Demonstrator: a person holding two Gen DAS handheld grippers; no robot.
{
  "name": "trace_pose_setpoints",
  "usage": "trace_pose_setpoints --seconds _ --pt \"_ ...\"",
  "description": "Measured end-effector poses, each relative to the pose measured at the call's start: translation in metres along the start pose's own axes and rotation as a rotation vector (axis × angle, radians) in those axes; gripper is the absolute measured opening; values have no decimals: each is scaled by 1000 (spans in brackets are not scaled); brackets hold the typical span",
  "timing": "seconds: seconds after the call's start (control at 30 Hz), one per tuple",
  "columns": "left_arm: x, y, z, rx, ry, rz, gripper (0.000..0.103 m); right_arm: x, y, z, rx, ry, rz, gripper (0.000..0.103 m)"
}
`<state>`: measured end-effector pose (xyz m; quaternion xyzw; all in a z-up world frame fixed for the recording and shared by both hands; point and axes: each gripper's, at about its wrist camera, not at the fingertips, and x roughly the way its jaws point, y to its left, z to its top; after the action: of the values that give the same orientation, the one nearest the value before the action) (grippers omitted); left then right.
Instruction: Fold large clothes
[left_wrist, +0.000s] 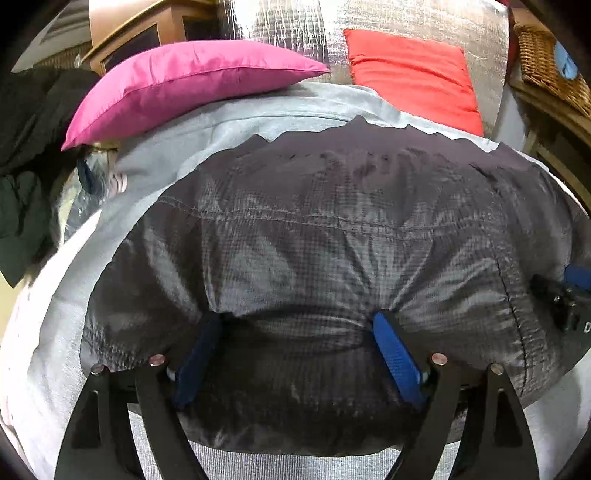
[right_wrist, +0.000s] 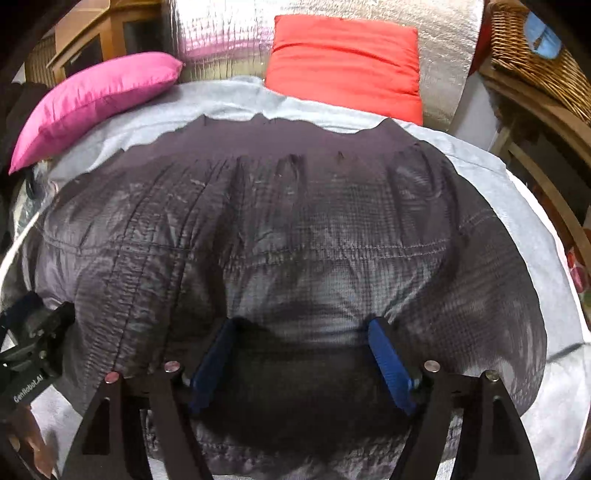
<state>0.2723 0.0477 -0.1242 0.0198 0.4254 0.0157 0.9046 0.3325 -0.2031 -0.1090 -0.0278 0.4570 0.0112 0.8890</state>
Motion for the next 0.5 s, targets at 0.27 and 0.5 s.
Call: trace_pose_setpoints --seconds 0.27,0.5 --pt "-59 42 12 -84 -142 -19 85 -54 -29 7 64 -133 25 80" --pt "-7 52 -8 -57 -16 45 87 -26 -73 -27 112 -76 7 83"
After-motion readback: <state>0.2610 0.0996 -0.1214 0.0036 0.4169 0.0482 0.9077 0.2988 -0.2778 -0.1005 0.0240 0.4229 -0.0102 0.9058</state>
